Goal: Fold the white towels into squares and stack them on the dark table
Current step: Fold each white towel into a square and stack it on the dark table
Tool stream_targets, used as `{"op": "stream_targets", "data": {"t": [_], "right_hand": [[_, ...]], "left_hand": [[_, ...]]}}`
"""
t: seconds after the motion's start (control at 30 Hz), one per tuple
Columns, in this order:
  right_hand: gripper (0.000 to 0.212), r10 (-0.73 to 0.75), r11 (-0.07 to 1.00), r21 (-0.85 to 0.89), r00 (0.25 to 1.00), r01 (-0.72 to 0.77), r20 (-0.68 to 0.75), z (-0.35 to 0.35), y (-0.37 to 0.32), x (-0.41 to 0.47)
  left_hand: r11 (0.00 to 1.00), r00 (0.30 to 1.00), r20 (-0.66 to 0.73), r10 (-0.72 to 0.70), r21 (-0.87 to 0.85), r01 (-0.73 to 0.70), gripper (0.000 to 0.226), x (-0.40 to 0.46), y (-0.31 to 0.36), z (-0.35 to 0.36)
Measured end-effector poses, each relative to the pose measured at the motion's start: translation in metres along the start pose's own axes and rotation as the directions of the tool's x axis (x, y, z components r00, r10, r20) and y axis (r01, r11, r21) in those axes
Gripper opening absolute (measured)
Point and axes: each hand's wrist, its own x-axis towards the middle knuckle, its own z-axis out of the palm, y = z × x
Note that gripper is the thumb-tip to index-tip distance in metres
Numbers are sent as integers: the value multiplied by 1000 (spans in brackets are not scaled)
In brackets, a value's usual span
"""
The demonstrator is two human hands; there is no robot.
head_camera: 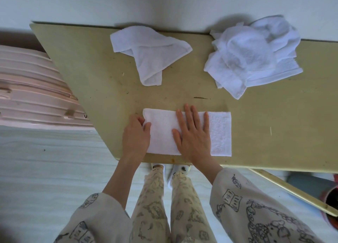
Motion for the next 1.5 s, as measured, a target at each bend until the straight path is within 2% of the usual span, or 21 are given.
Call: {"op": "stream_targets", "data": {"t": [0.13,0.23,0.33,0.47,0.53,0.6,0.67,0.73,0.8,0.83,1.1,1.23,1.5], "right_hand": [[58,0,1000,12,1000,0,-6,1,-1,0],[58,14,1000,22,1000,-14,10,1,-2,2],[58,37,998,53,999,-37,3,-5,-7,13],[48,6,969,246,994,21,-109,-29,-4,27],[38,129,901,432,971,-30,-200,-45,8,20],[28,331,779,602,931,-176,-155,-60,26,6],[24,462,601,707,884,-374,75,-68,47,-7],[23,476,344,789,819,-509,321,-72,64,-15],[23,450,134,815,767,-564,458,-73,73,-18],[23,436,73,815,754,-575,492,-72,75,-19],[28,421,-124,786,685,-606,595,-58,81,-25],[29,404,-163,787,687,-596,604,-56,83,-27],[28,385,-174,784,692,-596,611,-59,86,-27]], "left_hand": [[969,990,105,-94,-219,116,37,6,-7,-9],[947,976,192,-101,-282,153,24,11,-10,-15],[969,992,125,-17,-243,48,13,12,4,-26],[980,990,-31,138,-143,-141,19,11,38,-43],[970,979,-28,202,-134,-204,21,5,55,-44],[959,965,12,261,-120,-258,22,-6,71,-36],[948,949,63,309,-99,-303,19,-16,83,-19],[941,935,110,336,-88,-327,18,-25,92,4],[938,930,130,345,-66,-339,15,-31,96,29],[939,929,135,344,-43,-341,15,-32,97,40],[899,900,225,372,153,-410,19,-38,96,88],[874,884,221,411,181,-451,21,-40,98,95],[840,855,261,448,204,-503,24,-42,98,100]]}}
